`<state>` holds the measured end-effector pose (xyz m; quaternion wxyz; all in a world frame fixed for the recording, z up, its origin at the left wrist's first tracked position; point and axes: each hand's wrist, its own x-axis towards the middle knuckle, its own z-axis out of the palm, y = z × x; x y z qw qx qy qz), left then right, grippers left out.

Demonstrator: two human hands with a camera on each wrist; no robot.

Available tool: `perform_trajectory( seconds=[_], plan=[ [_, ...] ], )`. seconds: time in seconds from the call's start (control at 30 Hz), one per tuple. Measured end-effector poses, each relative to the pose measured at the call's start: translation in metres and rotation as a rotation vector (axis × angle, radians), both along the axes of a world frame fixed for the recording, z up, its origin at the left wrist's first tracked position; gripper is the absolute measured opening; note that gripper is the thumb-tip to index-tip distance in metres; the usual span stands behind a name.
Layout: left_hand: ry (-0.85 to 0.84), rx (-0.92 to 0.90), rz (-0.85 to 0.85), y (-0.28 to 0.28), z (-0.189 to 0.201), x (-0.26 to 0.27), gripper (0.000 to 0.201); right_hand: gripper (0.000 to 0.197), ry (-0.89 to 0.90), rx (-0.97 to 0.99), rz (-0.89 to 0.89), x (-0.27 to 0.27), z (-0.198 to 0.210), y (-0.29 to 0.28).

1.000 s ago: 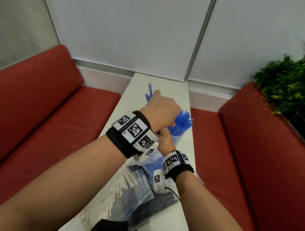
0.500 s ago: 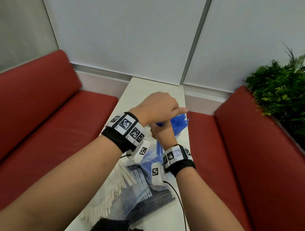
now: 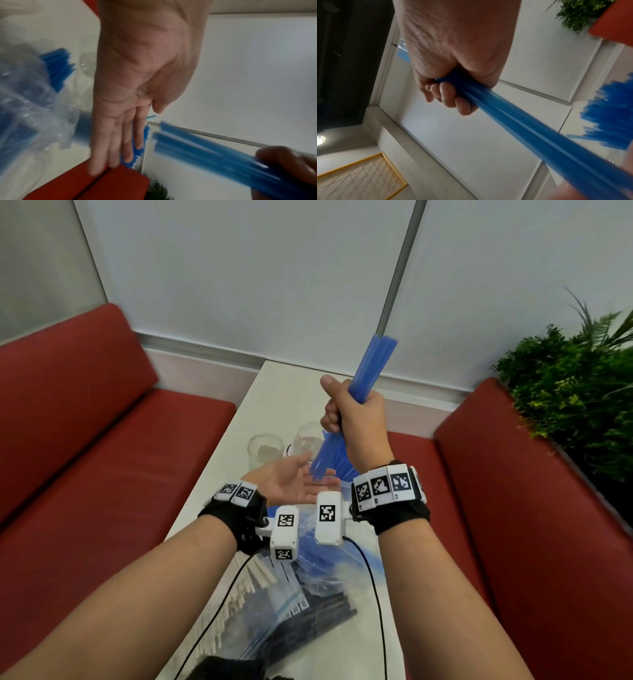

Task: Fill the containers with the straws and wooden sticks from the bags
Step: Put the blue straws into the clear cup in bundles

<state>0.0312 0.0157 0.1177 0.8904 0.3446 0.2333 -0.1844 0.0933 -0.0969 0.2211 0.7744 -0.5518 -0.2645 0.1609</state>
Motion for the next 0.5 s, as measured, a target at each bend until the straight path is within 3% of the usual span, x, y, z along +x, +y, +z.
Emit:
perform_trajectory(
  seconds=[0.17, 0.27, 0.5],
  plan=[
    [-0.020, -0.319, 0.090, -0.012, -0.004, 0.003, 0.049, 0.032, -0.065, -0.039, 0.009, -0.001, -0.013, 0.003],
    [0.012, -0.278, 0.176, -0.012, 0.001, 0.004, 0.031, 0.024, -0.052, -0.010, 0.019, 0.000, -0.020, 0.003],
    [0.105, -0.256, 0.237, -0.001, -0.008, 0.014, 0.024, 0.030, -0.025, -0.112, 0.055, 0.004, -0.030, 0.004]
  ],
)
